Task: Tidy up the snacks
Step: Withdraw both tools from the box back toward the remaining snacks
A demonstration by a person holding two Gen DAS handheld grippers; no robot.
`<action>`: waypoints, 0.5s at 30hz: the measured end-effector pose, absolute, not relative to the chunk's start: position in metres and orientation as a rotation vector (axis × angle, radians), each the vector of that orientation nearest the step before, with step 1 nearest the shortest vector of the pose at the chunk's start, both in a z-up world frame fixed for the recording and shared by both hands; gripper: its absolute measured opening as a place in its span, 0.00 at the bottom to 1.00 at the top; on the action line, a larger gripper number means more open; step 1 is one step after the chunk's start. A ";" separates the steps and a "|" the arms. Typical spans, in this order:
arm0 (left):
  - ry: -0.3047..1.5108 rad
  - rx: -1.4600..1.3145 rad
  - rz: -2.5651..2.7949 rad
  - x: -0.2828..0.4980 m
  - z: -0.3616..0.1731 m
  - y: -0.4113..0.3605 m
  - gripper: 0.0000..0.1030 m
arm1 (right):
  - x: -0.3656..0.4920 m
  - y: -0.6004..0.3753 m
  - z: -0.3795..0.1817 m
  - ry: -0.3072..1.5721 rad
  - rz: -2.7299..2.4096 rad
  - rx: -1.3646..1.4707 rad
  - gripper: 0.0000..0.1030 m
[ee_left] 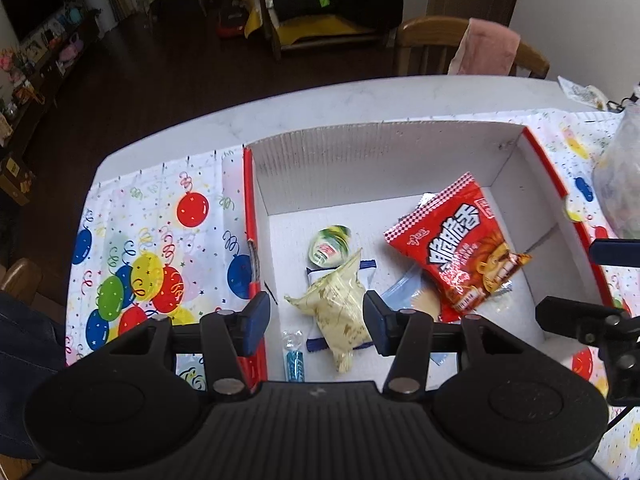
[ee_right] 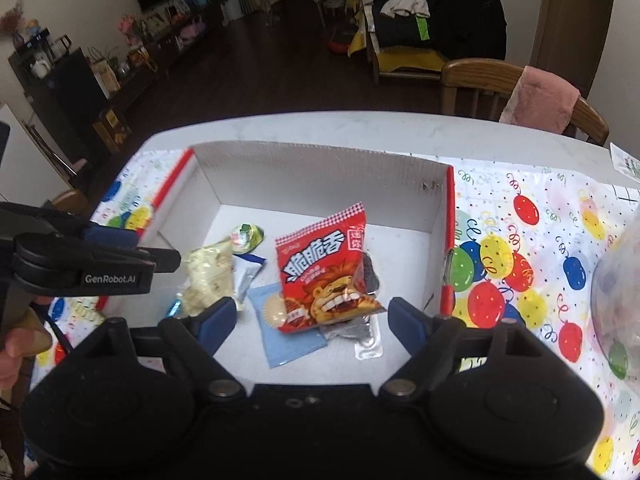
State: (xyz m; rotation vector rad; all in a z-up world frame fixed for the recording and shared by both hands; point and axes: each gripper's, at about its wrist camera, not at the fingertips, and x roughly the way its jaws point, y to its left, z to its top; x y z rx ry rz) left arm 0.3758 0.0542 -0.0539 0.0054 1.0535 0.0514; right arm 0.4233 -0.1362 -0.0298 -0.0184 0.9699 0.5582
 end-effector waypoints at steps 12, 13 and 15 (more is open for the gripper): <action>0.917 0.004 0.027 0.309 -0.020 0.055 0.50 | 0.375 -0.147 -0.008 0.907 0.590 0.025 0.84; 0.908 0.006 0.025 0.303 -0.018 0.056 0.50 | 0.370 -0.148 -0.007 0.903 0.592 0.032 0.84; 0.889 0.009 0.023 0.291 -0.015 0.057 0.53 | 0.362 -0.150 -0.006 0.895 0.599 0.044 0.85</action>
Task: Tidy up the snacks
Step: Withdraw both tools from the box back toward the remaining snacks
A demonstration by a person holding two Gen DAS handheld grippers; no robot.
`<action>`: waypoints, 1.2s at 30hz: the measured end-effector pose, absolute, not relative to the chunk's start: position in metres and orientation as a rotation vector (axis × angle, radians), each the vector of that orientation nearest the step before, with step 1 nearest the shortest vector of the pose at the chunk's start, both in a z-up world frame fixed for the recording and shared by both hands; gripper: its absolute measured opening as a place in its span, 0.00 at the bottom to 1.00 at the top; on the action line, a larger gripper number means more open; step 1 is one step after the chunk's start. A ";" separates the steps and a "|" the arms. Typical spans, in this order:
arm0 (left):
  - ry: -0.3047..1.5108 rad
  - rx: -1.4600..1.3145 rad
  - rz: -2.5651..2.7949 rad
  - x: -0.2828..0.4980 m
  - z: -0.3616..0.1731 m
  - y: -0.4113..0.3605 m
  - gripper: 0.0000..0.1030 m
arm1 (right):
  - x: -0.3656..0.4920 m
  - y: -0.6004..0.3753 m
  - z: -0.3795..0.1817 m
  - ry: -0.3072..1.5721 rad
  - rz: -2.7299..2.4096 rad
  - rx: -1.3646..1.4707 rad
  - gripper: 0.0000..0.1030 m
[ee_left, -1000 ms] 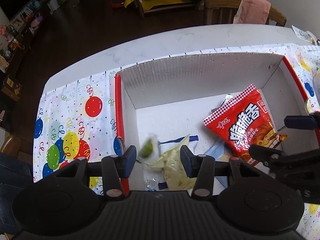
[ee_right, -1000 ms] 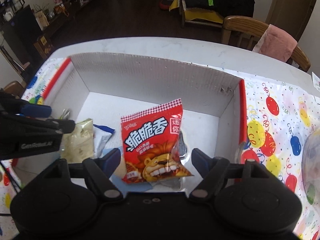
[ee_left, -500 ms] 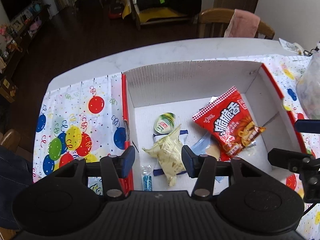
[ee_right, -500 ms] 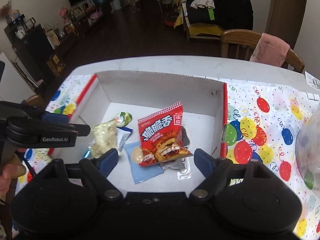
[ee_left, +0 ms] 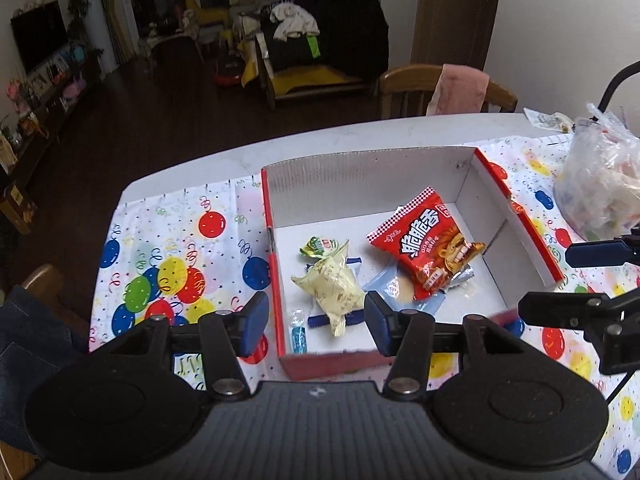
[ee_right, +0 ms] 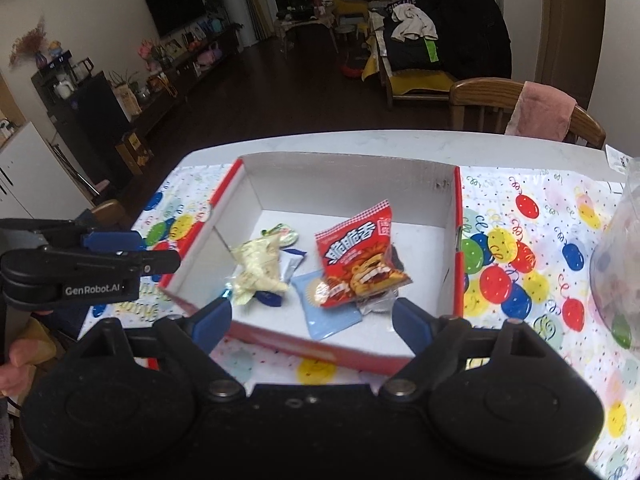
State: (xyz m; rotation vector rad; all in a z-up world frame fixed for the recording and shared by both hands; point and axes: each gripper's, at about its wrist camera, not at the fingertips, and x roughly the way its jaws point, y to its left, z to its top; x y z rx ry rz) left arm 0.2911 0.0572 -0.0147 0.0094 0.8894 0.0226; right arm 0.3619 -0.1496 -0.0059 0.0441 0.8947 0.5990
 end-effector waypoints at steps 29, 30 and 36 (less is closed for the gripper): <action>0.864 -0.105 0.024 0.153 -0.065 0.085 0.78 | 0.247 -0.153 -0.061 0.849 0.676 0.005 1.00; 0.875 -0.111 0.027 0.151 -0.068 0.087 0.78 | 0.245 -0.155 -0.065 0.852 0.680 -0.004 1.00; 0.902 -0.154 0.109 0.143 -0.084 0.094 0.78 | 0.247 -0.163 -0.084 0.875 0.702 -0.073 1.00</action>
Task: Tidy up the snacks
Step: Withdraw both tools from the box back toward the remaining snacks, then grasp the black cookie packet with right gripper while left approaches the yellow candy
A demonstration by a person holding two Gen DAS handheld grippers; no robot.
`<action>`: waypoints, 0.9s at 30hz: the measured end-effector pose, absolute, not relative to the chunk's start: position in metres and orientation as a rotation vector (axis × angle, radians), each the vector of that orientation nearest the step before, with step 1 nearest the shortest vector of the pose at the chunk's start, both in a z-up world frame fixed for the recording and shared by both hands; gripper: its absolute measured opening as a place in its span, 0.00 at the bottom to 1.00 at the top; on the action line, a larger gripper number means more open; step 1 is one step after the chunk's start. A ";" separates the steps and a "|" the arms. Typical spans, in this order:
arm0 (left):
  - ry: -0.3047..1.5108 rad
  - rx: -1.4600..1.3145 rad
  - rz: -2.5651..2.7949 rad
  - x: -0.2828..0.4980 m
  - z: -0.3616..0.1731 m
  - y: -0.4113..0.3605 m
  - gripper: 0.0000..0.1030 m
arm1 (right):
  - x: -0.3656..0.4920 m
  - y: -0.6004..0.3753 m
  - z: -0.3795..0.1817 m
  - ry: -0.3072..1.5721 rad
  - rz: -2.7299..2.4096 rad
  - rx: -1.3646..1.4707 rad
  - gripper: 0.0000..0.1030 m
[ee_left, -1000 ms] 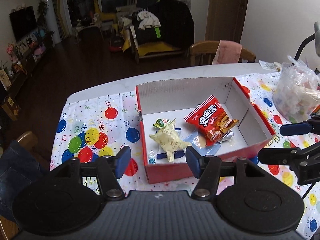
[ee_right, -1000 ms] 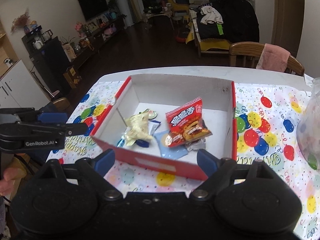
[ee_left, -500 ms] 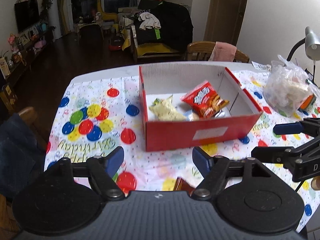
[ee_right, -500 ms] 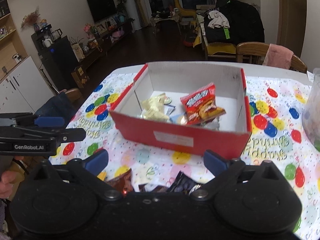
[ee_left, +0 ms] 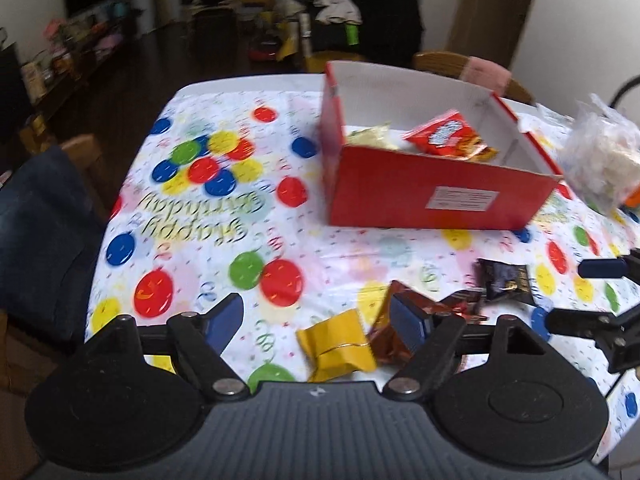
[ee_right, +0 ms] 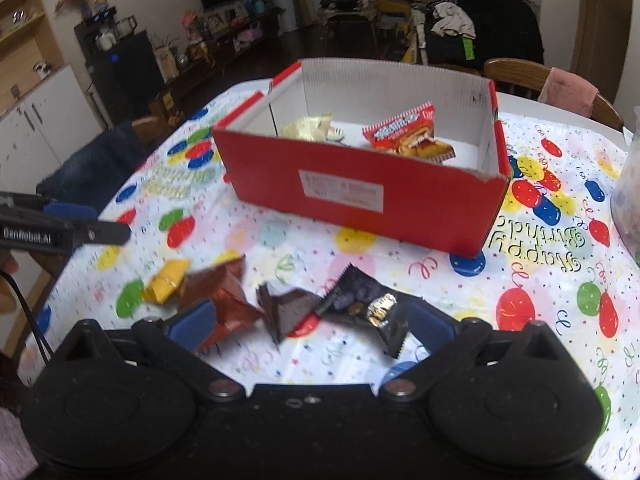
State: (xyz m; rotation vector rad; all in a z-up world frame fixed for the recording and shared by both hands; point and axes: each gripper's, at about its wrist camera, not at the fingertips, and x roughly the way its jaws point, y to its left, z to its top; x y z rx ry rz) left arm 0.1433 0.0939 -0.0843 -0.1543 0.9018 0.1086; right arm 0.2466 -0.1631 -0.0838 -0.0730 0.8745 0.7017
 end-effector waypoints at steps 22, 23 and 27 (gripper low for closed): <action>1.053 -0.224 0.186 0.153 -0.120 0.086 0.78 | 0.320 -0.119 -0.139 0.963 0.976 -0.552 0.82; 1.057 -0.228 0.184 0.153 -0.121 0.086 0.78 | 0.321 -0.118 -0.140 0.960 0.986 -0.565 0.79; 1.069 -0.267 0.178 0.155 -0.124 0.090 0.78 | 0.323 -0.116 -0.143 0.963 1.020 -0.589 0.73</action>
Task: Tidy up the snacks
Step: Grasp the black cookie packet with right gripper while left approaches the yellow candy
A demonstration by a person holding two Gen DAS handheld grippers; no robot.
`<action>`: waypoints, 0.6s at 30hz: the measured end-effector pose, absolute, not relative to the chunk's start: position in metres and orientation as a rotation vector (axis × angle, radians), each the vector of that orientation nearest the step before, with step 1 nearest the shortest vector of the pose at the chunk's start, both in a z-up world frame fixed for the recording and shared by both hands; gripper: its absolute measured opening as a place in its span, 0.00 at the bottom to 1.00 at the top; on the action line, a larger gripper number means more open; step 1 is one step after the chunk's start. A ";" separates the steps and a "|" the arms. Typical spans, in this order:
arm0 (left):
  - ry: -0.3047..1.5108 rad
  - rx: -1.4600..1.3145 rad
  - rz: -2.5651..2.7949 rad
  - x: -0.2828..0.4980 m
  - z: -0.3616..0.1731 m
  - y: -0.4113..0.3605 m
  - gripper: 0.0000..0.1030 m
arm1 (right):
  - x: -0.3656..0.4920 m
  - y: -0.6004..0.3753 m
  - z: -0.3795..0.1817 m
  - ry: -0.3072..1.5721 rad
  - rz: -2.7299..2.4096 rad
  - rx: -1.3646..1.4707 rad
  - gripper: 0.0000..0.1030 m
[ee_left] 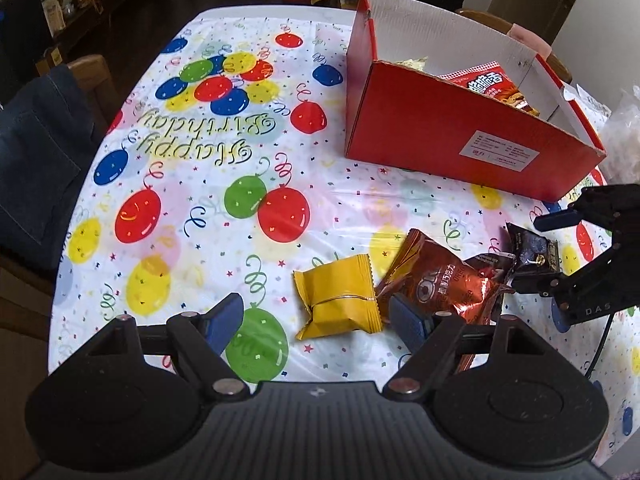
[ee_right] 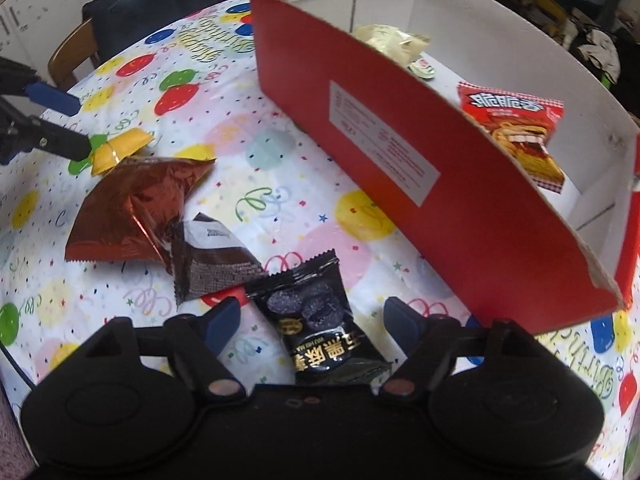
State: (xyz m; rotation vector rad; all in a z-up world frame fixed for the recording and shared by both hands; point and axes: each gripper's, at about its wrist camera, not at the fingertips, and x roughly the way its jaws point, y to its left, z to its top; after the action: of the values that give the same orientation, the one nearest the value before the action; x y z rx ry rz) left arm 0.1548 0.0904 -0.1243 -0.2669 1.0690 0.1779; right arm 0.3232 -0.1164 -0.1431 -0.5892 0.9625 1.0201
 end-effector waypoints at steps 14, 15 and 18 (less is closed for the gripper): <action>1.171 -0.444 0.140 0.173 -0.150 0.109 0.76 | 0.312 -0.127 -0.147 0.966 0.965 -0.522 0.41; 1.173 -0.456 0.142 0.174 -0.151 0.111 0.76 | 0.310 -0.129 -0.146 0.965 0.959 -0.513 0.37; 1.180 -0.492 0.153 0.177 -0.152 0.117 0.69 | 0.306 -0.130 -0.146 0.968 0.925 -0.483 0.36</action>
State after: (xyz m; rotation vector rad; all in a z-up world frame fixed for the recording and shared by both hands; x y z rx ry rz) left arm 0.1769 0.1172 -0.1520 -0.4918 1.1804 0.1528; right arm 0.3059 -0.1300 -0.1459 -0.4832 0.9681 0.9251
